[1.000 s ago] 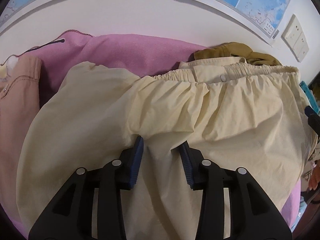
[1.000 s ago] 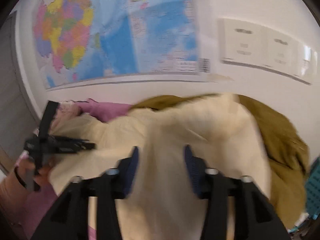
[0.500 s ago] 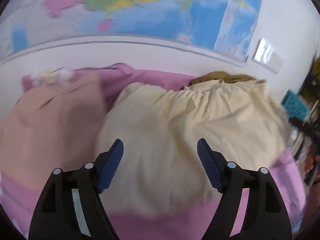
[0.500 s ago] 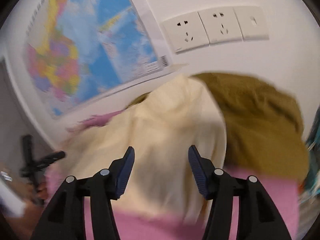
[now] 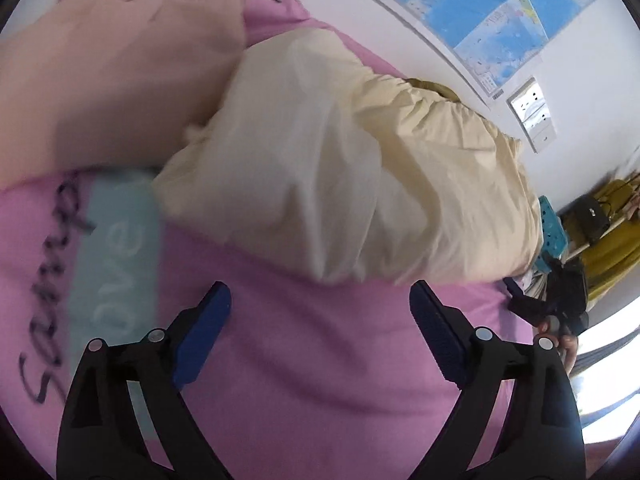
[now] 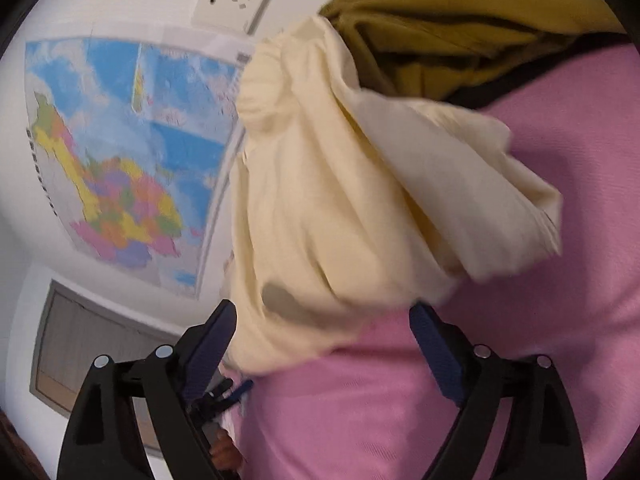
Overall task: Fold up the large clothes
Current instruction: 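Grasp the folded shirt with the right gripper and roll it over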
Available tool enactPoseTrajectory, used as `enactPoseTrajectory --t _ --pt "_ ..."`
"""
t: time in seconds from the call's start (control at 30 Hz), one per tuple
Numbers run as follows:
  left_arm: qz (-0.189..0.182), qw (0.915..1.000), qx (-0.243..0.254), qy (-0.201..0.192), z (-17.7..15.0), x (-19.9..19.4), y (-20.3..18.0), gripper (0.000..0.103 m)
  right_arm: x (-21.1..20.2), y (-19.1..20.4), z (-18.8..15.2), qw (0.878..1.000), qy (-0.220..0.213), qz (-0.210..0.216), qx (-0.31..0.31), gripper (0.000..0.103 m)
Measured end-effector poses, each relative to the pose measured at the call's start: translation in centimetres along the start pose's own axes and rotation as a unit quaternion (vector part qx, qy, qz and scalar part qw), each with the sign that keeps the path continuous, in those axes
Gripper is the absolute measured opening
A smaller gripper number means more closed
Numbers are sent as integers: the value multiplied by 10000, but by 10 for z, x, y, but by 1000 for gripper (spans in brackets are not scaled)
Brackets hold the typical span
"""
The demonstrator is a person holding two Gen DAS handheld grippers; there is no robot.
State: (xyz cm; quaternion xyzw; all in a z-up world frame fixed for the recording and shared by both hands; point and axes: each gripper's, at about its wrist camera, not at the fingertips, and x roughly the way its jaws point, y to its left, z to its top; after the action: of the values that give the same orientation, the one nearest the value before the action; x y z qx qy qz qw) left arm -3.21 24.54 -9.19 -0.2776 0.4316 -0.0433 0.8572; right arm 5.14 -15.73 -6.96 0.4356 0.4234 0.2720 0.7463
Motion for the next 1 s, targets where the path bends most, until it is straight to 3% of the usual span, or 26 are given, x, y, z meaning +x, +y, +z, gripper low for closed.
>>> enactPoseTrajectory --t 0.13,0.33,0.57,0.63,0.67,0.7,0.83,0.9,1.0 --pt "197 9996 -138 -125 12 11 -8 94 6 0 5 9993 -294 23 209 88" --pt "567 9981 -163 -202 21 22 -19 94 14 5 8 9978 -538 -303 222 89" --pt "688 9974 -77 -181 26 26 -23 92 28 6 17 9940 -801 -675 298 88" --pt "555 9984 -74 -126 26 27 -24 81 30 5 18 9932 -820 -780 275 77" --pt "507 9986 -87 -113 27 28 -24 78 31 5 19 9927 -814 -863 209 67" --pt "422 9990 -93 -101 28 28 -25 69 30 5 19 9927 -794 -894 144 53" --pt "478 9986 110 -185 29 21 -36 36 23 14 19 9952 -665 -691 -194 21" --pt "437 9986 162 -260 30 11 -39 23 16 29 16 9946 -648 -623 -511 16" --pt "184 9989 214 -365 34 -12 -44 19 -3 52 9 9931 -685 -354 -885 15"
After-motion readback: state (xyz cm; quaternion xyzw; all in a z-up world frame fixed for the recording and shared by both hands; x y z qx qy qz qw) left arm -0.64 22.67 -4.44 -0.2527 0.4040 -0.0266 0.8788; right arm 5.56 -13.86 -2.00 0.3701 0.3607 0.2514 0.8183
